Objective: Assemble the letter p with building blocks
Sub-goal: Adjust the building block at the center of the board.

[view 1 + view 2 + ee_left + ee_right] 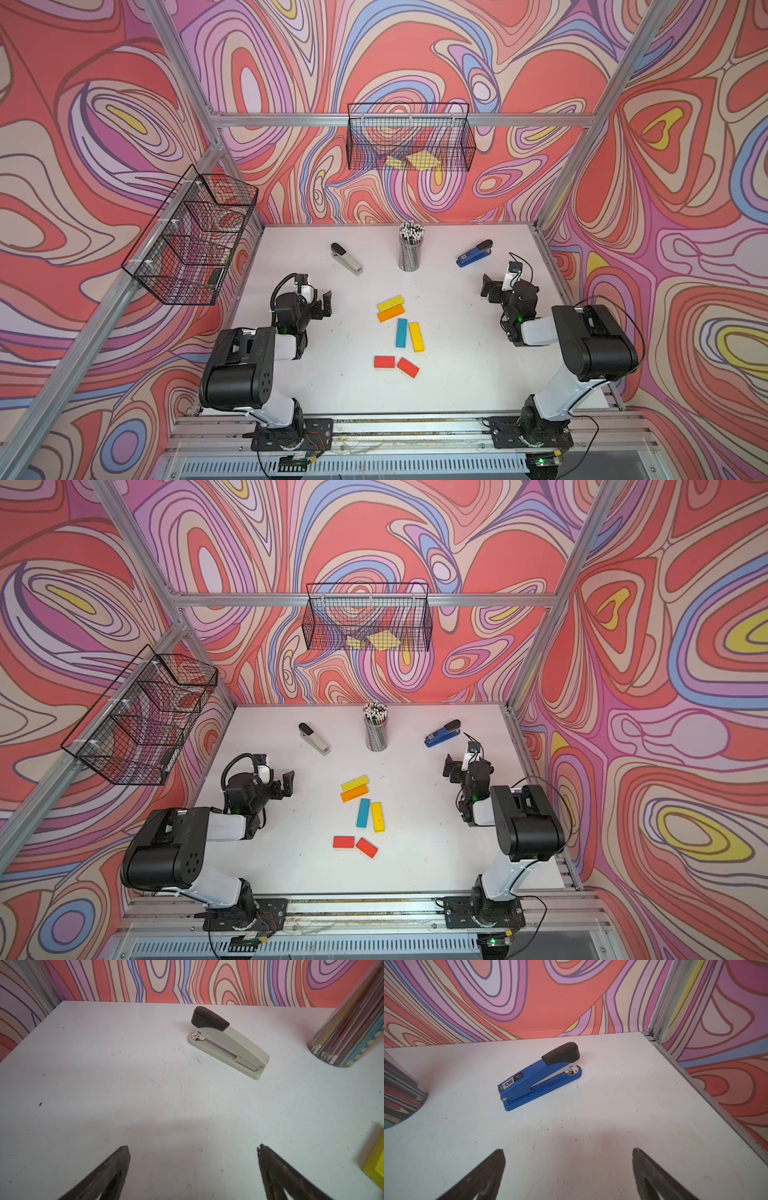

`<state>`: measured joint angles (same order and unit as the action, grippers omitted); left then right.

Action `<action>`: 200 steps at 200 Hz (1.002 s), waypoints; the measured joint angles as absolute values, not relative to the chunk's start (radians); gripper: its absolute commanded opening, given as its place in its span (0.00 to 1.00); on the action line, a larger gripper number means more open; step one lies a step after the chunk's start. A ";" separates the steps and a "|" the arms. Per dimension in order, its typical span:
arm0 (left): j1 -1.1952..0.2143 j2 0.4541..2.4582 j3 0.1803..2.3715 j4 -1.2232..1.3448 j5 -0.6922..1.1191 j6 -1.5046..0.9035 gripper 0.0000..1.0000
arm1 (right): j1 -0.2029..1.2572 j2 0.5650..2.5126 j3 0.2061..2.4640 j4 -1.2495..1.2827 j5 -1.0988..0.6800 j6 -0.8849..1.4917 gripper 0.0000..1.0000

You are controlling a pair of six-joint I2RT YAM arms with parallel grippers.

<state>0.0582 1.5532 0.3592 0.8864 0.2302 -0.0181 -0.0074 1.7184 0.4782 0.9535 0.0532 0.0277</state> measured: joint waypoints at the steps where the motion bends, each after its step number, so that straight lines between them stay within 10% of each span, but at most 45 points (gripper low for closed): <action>1: 0.058 1.553 0.359 0.886 0.231 -0.018 0.99 | -0.007 1.718 0.478 0.953 0.053 0.028 0.98; 200: 0.059 1.553 0.359 0.886 0.140 -0.038 0.99 | -0.007 1.718 0.478 0.953 0.053 0.028 0.98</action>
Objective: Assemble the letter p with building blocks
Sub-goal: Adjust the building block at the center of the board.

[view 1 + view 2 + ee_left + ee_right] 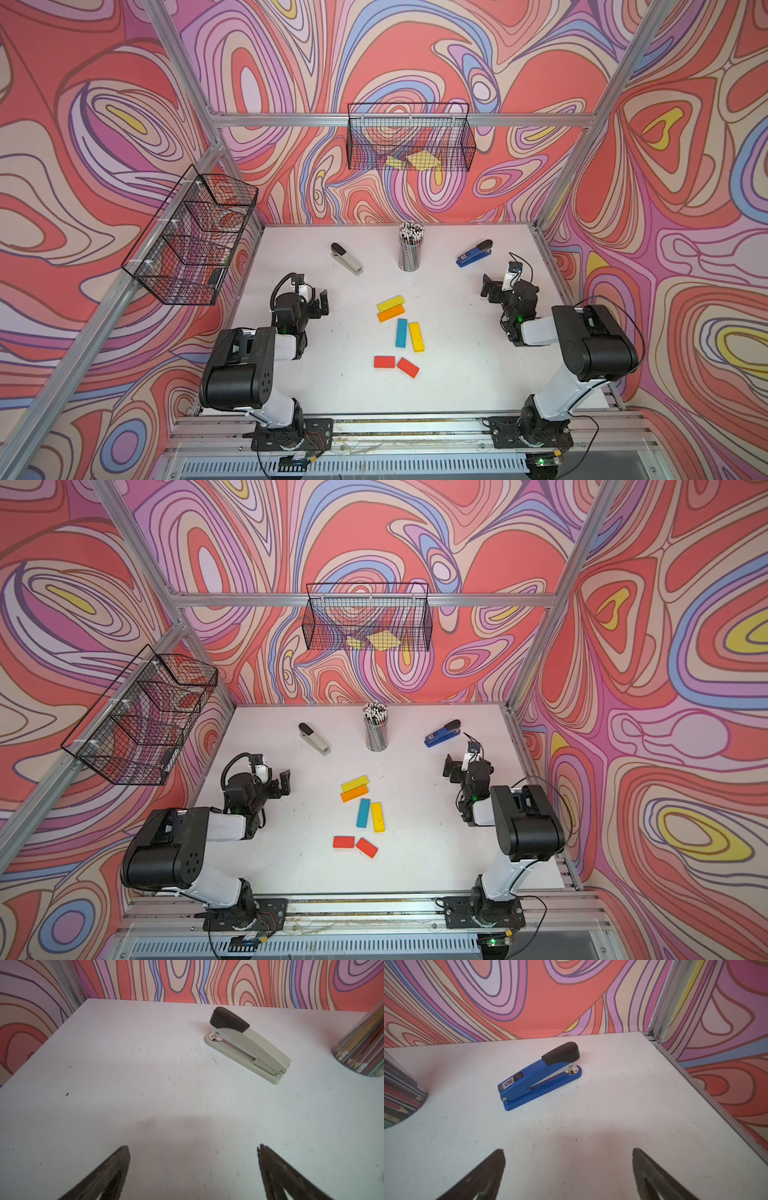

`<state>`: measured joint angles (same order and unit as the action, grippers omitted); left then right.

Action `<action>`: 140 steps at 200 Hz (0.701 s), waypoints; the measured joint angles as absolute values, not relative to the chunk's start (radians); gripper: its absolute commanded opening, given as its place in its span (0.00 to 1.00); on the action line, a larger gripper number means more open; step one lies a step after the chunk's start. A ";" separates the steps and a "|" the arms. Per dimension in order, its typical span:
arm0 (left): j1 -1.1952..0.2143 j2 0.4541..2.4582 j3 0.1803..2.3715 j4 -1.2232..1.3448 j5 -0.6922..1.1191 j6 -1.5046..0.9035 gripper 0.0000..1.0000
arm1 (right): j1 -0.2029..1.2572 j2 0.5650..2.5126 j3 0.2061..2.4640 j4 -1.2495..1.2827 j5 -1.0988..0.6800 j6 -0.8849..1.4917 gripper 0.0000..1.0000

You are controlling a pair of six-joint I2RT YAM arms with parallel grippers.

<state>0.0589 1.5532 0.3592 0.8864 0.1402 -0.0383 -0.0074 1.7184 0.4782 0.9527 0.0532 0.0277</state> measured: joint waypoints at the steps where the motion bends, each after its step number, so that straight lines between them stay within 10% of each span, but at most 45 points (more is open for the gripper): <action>1: 0.059 1.553 0.359 0.886 0.140 -0.038 0.99 | -0.007 1.718 0.478 0.953 0.053 0.028 0.98; 72: 0.059 1.280 0.424 0.624 0.059 -0.104 0.99 | 0.019 1.573 0.588 0.643 0.123 0.034 0.98; 140: 0.063 0.946 0.647 0.274 -0.100 -0.513 0.95 | 0.366 1.439 1.134 0.022 0.065 0.205 0.98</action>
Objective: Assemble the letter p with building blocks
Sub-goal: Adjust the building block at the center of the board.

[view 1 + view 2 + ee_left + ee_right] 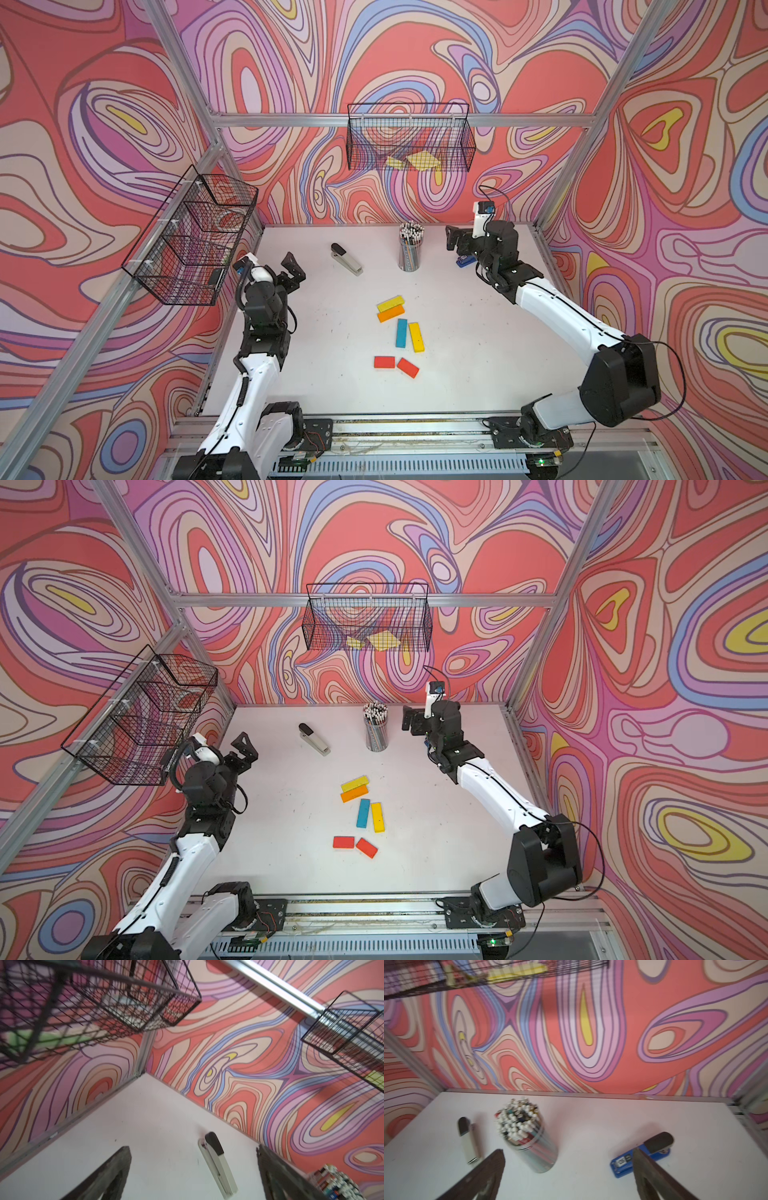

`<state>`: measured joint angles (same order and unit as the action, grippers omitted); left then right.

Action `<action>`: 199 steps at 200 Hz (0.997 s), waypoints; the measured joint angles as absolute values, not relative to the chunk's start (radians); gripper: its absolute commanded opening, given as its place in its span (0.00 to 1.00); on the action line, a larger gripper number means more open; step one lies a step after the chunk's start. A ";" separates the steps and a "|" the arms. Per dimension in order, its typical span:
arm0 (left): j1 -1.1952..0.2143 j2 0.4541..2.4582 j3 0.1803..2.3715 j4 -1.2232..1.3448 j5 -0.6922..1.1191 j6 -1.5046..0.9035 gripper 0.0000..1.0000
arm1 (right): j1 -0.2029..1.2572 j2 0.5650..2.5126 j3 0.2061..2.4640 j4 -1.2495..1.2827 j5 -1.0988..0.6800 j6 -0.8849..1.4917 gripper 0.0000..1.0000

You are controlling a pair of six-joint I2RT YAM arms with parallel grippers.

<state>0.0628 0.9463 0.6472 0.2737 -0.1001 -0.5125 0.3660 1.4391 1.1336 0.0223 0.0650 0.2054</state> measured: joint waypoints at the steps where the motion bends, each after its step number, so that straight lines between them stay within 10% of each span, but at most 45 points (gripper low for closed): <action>1: 0.062 0.955 0.663 0.255 -0.094 -0.513 0.95 | 0.369 1.433 1.124 0.023 0.056 0.211 0.98; 79: -0.291 1.269 0.939 -0.240 -0.217 -0.433 0.99 | 0.493 1.616 0.995 -0.125 -0.135 0.411 0.93; 199: -0.309 1.294 0.899 -0.227 -0.274 -0.423 0.99 | 0.667 1.935 1.151 -0.104 -0.173 0.510 0.90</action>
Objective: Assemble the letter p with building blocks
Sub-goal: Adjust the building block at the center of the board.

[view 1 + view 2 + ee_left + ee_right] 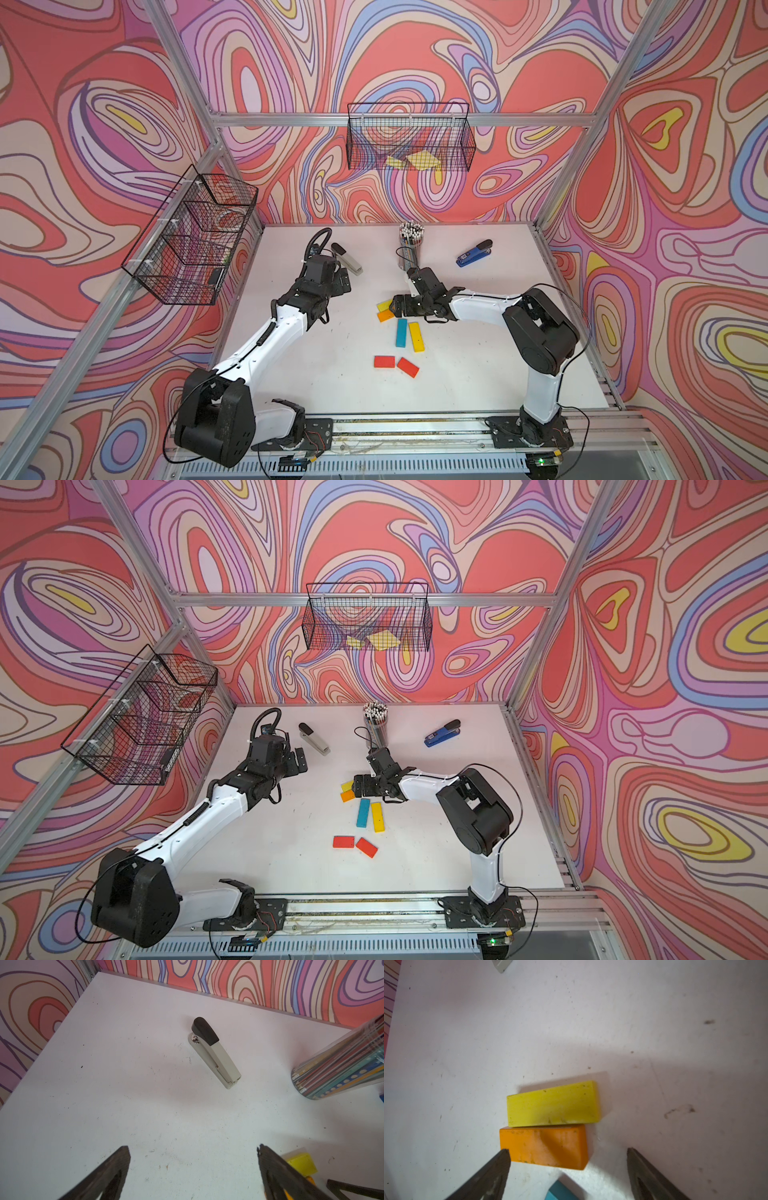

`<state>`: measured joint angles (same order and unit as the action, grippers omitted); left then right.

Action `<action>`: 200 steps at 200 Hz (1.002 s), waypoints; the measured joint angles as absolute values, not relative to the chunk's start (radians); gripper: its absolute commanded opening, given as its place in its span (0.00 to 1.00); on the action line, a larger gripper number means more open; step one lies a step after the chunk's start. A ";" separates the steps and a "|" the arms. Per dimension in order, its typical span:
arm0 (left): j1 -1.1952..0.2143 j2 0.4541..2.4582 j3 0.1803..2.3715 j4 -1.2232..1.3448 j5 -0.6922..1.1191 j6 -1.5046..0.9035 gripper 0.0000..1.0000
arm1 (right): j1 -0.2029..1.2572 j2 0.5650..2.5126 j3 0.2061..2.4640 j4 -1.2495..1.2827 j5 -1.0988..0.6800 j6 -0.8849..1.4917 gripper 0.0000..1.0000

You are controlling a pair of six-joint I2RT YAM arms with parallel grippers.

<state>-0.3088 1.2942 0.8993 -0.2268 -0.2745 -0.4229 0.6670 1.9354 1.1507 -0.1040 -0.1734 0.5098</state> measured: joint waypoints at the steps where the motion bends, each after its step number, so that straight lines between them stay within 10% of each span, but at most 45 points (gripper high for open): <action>1: -0.309 1.294 0.899 -0.227 -0.274 -0.423 0.99 | 0.668 1.937 1.153 -0.103 -0.173 0.510 0.89; 108: -0.309 1.295 0.875 -0.225 -0.286 -0.423 0.99 | 0.841 2.033 1.352 -0.220 -0.168 0.485 0.90; 200: -0.300 1.294 0.875 -0.225 -0.289 -0.423 0.99 | 0.823 2.035 1.503 -0.469 0.098 -0.027 0.98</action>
<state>-0.3000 1.2938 0.8749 -0.2253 -0.2886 -0.4232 0.8234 2.0350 1.5032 -0.4690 0.0982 -0.0265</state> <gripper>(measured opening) 0.992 0.976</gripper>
